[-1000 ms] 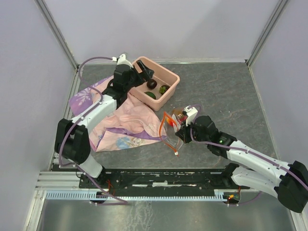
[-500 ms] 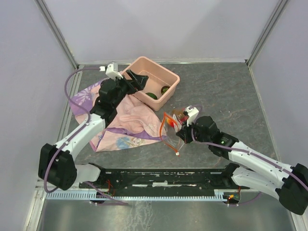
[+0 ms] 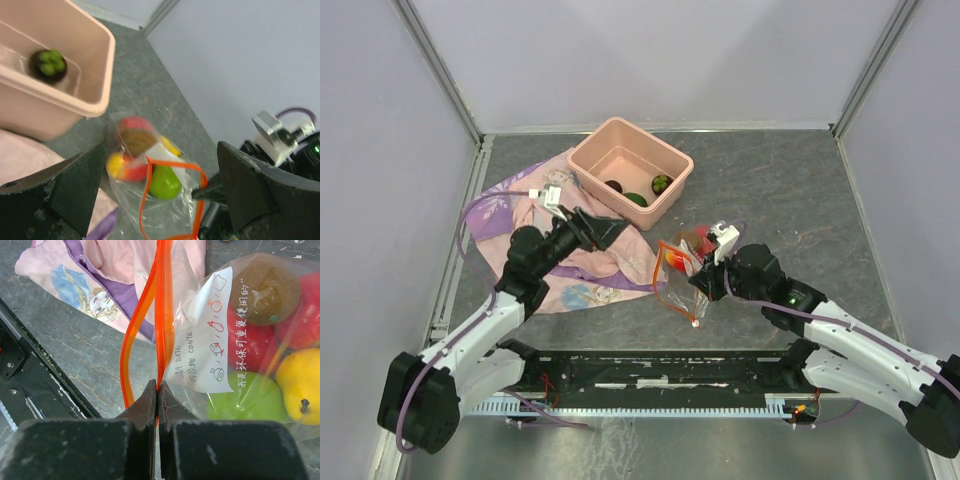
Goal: Open the zip-top bag and remove the fake food
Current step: Place the fake fruit in the bin, then pick up the fake fruit from the zipper food storage bag.
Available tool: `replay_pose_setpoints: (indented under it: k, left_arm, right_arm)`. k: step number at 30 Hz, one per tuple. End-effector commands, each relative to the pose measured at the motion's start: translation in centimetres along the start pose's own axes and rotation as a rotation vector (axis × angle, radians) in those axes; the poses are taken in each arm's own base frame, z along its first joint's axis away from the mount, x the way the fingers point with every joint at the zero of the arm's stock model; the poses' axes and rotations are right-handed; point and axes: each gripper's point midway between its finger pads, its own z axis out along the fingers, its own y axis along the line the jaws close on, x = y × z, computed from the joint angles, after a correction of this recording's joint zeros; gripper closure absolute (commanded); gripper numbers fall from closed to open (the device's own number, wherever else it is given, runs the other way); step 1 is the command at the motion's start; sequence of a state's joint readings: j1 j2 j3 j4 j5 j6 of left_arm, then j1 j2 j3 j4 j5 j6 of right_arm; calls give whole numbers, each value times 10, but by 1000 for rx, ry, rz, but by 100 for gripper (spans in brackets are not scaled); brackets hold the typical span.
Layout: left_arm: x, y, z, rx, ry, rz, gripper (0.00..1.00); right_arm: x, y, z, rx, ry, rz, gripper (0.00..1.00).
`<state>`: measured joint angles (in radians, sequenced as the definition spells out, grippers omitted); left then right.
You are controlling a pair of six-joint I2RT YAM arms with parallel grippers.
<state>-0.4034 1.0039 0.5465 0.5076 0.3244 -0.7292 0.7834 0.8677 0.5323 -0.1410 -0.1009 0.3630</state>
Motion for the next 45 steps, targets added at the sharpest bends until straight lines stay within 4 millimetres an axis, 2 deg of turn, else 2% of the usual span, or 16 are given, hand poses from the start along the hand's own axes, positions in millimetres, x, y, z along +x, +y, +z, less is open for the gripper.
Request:
replay_pose_setpoints:
  k: [1,4,10,14,17,21,24,32,38,43,45]
  left_arm:
    - [15,-38,-29,213,5,-67,3]
    - [31,-48,-45,262,-3,-78,3]
    - [74,-66,-55,313,45,-48,4]
    - [91,-74,-64,351,58,-47,6]
    - [98,-69,-70,344,57,-51,6]
    - [110,-51,-78,279,63,-101,7]
    - [120,-40,-81,238,88,-139,12]
    - [130,-53,-80,262,143,-178,38]
    - [149,-68,-72,276,207,-182,45]
    - [173,-68,-64,235,268,-165,46]
    - [176,-66,-59,213,267,-153,47]
  right_arm:
    - [-12,9,-7,-33,-42,7,97]
    - [-12,10,-10,-32,-45,21,97]
    - [-16,11,-12,-28,-43,25,97]
    - [-21,13,-10,-34,-34,16,97]
    - [-25,17,-8,-49,-26,8,97]
    - [-26,21,-4,-69,-23,7,97]
    - [-25,26,-4,-101,-21,17,97]
    - [-24,42,-2,-196,-11,-5,98]
    - [-31,55,6,-250,-25,-21,97]
    - [-32,57,11,-257,-22,-31,97]
    - [-30,57,10,-260,-20,-37,97]
